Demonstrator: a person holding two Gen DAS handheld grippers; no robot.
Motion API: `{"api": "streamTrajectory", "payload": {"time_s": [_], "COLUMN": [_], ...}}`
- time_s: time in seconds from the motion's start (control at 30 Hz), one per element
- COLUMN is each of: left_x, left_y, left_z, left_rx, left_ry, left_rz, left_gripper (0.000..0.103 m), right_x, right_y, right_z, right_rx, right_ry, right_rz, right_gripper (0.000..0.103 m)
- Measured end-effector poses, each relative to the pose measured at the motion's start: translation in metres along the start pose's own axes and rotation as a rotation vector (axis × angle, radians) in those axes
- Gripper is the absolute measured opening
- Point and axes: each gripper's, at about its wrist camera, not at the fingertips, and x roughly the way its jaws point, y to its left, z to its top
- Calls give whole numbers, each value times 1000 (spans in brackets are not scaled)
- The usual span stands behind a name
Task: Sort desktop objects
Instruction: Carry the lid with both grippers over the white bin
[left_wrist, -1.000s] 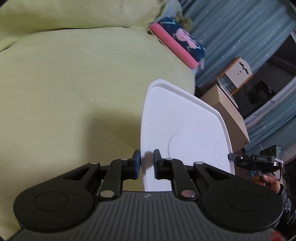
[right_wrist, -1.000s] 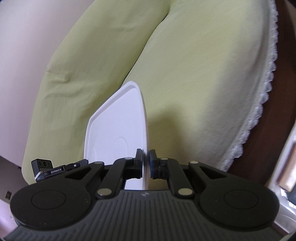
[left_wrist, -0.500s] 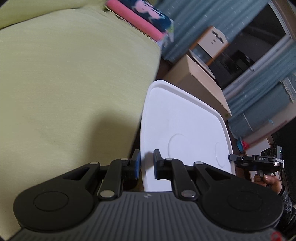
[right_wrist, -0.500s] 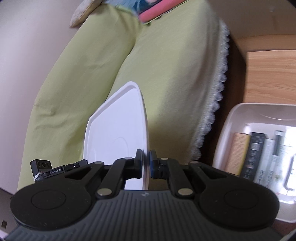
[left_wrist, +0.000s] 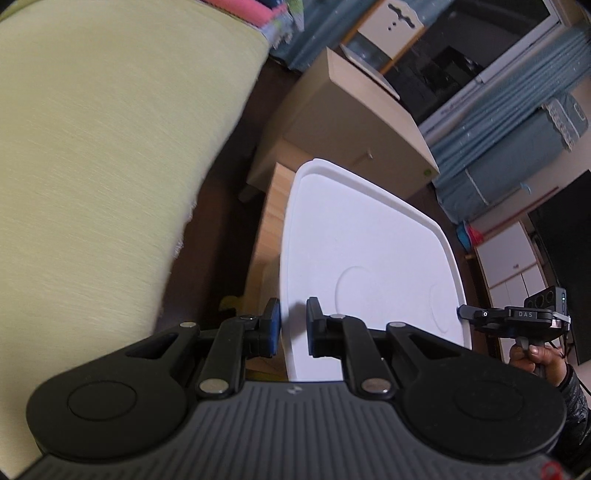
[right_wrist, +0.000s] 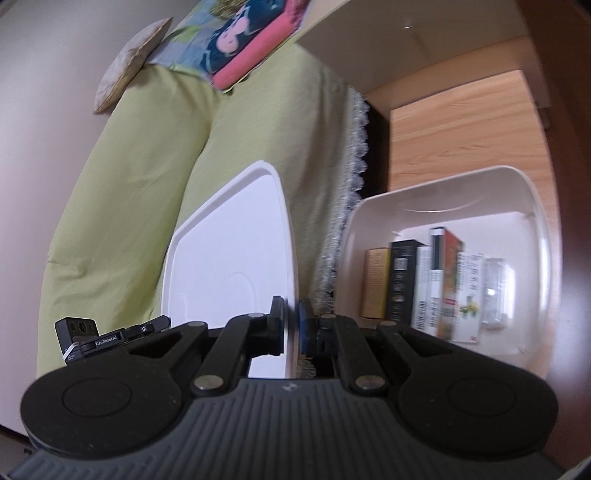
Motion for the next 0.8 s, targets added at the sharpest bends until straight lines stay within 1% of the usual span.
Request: {"api": "streamTrajectory", "payload": {"time_s": [0.2, 0.3, 0.8], "left_x": [26, 41, 79], "left_y": [-10, -15, -31], "left_z": [2, 10, 13], "left_rx": [12, 17, 48], "left_ry": [45, 63, 121], "left_rz": [-18, -25, -44], "left_gripper": [15, 15, 14], "right_x": [-19, -24, -38], "right_y": [-24, -34, -68], "right_z": [-5, -7, -19], "right_rx": [40, 56, 122], "right_ry": [-25, -33, -52], "right_rz": [-33, -47, -93], "right_gripper": [8, 8, 8]}}
